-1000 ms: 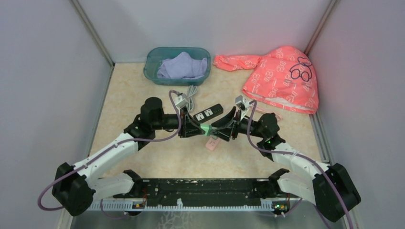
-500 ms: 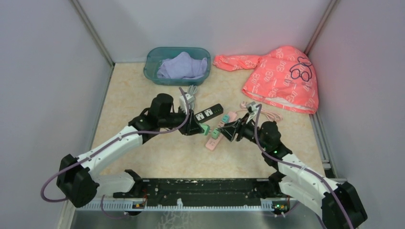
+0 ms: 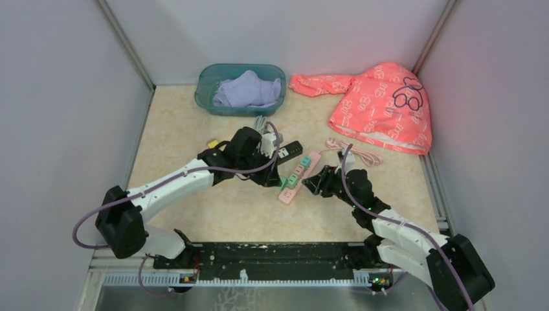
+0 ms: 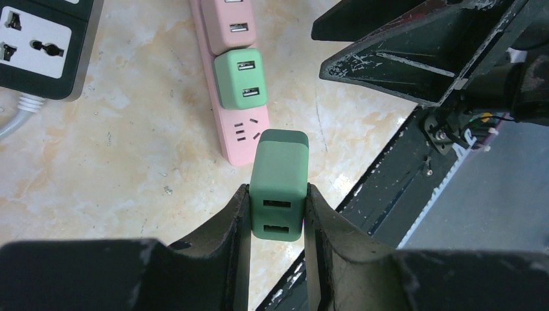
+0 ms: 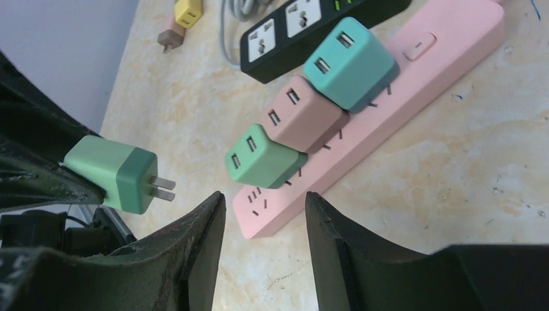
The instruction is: Insert the plug
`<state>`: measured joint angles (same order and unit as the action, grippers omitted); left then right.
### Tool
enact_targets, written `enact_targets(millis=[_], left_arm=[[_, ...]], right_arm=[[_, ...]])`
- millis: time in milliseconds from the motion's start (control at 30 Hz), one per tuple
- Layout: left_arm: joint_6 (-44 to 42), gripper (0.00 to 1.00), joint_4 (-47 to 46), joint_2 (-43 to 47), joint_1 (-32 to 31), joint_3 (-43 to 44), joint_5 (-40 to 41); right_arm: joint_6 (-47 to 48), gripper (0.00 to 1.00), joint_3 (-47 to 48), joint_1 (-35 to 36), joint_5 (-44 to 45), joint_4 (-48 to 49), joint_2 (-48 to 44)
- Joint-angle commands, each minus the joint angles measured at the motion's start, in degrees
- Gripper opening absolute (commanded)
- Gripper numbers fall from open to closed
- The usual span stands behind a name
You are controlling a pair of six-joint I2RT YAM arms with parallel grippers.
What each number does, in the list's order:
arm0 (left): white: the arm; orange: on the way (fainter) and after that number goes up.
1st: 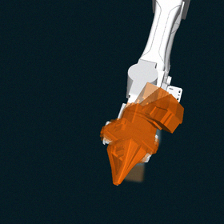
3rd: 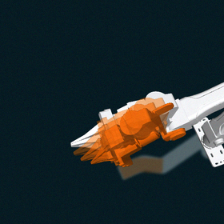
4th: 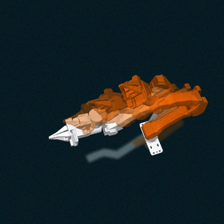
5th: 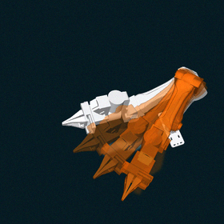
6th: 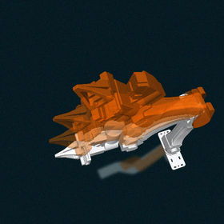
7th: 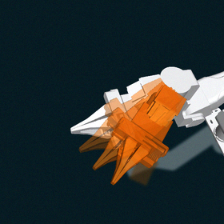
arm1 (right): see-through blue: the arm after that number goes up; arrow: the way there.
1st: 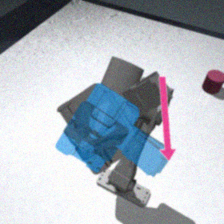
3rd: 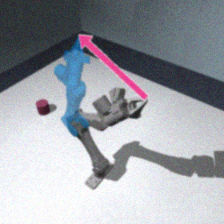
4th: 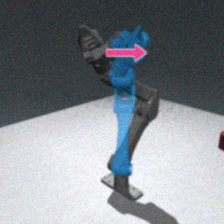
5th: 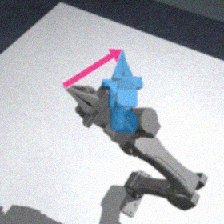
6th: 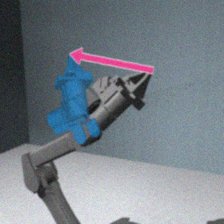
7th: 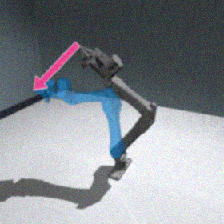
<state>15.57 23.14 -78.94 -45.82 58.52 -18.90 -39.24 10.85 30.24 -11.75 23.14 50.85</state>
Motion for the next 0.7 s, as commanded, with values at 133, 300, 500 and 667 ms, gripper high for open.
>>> enact_targets(millis=[133, 300, 500, 667], left_arm=[[1.1, 0.00, 7.7, -6.5, -3.5, 7.1, 9.4], [1.1, 0.00, 11.4, -11.5, -5.3, 11.0, 12.2], [0.9, 0.00, 14.3, -15.5, -7.0, 14.2, 14.4], [0.9, 0.00, 16.7, -17.9, -7.7, 16.6, 15.8]], right_arm=[[-6.1, 0.44, -0.3, -0.4, 3.4, 7.3, 7.8], [-7.4, 0.41, -0.4, -0.4, 3.1, 10.8, 12.0], [-8.7, 0.39, -0.5, -0.4, 2.6, 14.6, 16.6], [-9.9, 0.38, -0.1, -0.4, 1.3, 18.2, 21.0]])
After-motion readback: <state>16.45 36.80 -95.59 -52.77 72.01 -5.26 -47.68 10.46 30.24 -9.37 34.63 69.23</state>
